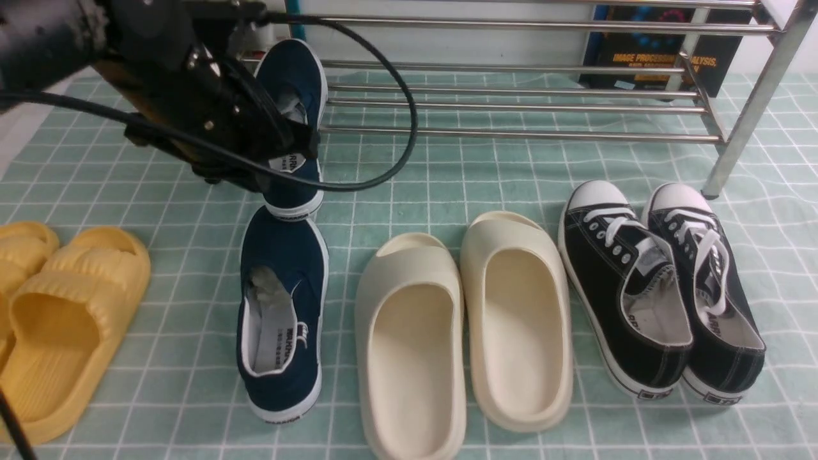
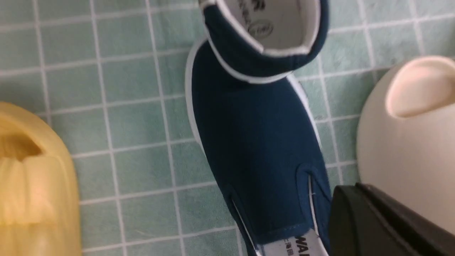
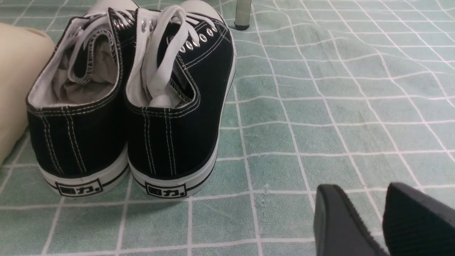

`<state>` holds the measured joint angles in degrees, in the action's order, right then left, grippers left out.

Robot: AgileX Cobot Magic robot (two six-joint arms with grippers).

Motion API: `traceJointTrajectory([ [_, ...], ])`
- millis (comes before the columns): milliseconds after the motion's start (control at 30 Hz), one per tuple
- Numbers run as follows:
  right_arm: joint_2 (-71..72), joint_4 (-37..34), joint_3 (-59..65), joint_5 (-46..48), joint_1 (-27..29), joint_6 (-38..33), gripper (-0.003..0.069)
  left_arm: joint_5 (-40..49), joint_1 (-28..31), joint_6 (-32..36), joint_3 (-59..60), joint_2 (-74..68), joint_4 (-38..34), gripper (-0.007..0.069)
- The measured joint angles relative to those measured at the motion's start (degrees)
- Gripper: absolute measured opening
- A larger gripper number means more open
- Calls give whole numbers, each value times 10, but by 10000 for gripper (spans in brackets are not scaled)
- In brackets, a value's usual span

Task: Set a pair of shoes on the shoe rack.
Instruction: Use the left arm to put a shoe into the shoe rack

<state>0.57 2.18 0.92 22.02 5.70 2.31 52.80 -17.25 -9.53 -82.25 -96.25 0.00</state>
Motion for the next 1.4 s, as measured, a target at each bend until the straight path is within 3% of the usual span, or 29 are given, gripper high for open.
traceJointTrajectory([
  [433,0,0,0,0,0,0,239,-50,32,-37,-64,-163,3,-13],
  [600,0,0,0,0,0,0,239,5,45,-37,-145,-199,0,-13],
  [867,0,0,0,0,0,0,239,4,66,-38,-224,-211,4,-13],
  [1067,0,0,0,0,0,0,239,-44,67,-41,-240,-215,7,-13],
  [1400,0,0,0,0,0,0,239,-80,67,-107,-241,-244,71,-13],
])
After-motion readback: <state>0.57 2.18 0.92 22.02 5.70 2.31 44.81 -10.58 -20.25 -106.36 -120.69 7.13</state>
